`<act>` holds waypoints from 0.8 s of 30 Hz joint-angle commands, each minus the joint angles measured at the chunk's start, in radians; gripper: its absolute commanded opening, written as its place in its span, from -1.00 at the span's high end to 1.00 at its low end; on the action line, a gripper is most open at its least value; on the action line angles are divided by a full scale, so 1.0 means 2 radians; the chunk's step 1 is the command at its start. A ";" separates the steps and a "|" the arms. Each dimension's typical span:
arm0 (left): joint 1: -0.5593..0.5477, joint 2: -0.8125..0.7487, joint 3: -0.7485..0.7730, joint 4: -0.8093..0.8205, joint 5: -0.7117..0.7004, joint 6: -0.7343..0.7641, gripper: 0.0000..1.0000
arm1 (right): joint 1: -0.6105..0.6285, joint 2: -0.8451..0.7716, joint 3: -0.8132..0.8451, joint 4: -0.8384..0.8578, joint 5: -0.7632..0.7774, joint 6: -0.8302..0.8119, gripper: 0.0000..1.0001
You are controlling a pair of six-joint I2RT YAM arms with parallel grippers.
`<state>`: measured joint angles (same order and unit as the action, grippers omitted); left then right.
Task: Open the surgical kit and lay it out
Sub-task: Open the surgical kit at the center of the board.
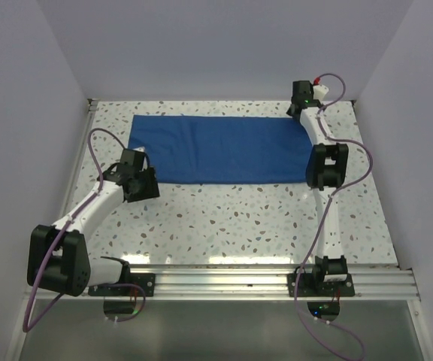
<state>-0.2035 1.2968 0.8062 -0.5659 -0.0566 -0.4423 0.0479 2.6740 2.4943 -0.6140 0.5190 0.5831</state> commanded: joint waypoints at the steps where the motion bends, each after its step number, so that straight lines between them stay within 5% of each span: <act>1: 0.000 -0.007 0.028 -0.003 -0.002 0.013 -0.22 | -0.007 0.000 0.008 0.013 0.026 0.008 -0.47; 4: 0.000 -0.002 0.031 -0.003 0.001 0.015 -0.22 | -0.011 0.009 0.008 0.005 0.025 0.008 -0.41; 11: -0.001 0.003 0.030 -0.005 0.001 0.018 -0.23 | -0.011 0.009 -0.011 -0.001 0.020 0.014 0.61; 14: -0.001 0.002 0.028 -0.004 0.003 0.017 -0.23 | -0.012 0.006 -0.010 -0.004 0.019 0.011 0.87; 24: 0.000 -0.009 0.052 -0.018 -0.017 0.013 -0.23 | -0.011 -0.055 -0.034 0.027 -0.024 0.003 1.00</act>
<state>-0.2035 1.2987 0.8467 -0.5858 -0.0650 -0.4267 0.0269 2.6682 2.4443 -0.5957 0.5220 0.5926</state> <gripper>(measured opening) 0.615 0.036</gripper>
